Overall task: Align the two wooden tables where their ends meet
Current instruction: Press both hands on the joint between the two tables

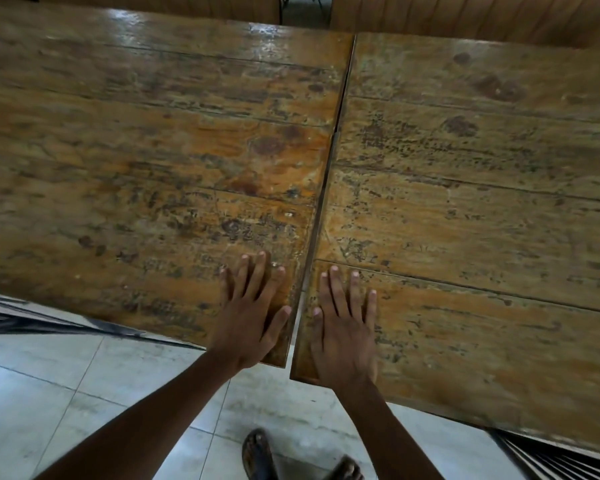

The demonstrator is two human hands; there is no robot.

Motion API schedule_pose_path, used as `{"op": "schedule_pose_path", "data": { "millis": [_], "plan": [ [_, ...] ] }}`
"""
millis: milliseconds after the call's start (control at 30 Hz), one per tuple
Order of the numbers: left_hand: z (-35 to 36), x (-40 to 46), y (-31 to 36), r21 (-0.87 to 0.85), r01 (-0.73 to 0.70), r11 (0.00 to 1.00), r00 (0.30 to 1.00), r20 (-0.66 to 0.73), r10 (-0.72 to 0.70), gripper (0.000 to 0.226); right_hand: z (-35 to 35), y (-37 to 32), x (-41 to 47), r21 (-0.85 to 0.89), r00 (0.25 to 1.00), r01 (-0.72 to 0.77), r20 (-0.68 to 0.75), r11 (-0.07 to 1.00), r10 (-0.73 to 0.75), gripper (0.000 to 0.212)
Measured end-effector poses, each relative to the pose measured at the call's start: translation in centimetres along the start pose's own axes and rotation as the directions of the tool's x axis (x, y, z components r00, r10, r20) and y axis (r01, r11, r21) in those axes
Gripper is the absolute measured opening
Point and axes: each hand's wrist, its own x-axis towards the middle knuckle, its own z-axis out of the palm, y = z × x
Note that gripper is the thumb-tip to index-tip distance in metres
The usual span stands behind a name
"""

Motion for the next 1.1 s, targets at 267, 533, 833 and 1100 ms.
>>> {"op": "schedule_pose_path", "data": {
  "millis": [267,533,833,1100],
  "plan": [
    [0.3,0.1,-0.3,-0.016,-0.001,1.000,1.000,-0.017,0.001,0.068,0.6,-0.4,1.8,0.008,1.000,-0.007,0.000,1.000,0.007,0.060],
    [-1.2,0.3,0.1,-0.012,0.038,0.999,0.991,0.126,-0.036,0.068,-0.3,-0.6,1.9,-0.008,0.997,0.000,0.082,1.000,0.001,0.061],
    [-12.6,-3.7,-4.2,0.007,-0.085,0.996,0.985,0.149,0.083,0.070,-8.1,-10.8,2.3,-0.043,0.944,0.025,0.331,0.999,-0.009,0.070],
    [-25.7,-18.0,-23.9,0.090,0.022,0.996,0.990,-0.140,-0.009,0.072,-11.4,-37.6,-1.2,0.094,0.947,0.281,0.134,0.955,-0.291,0.064]
  ]
}}
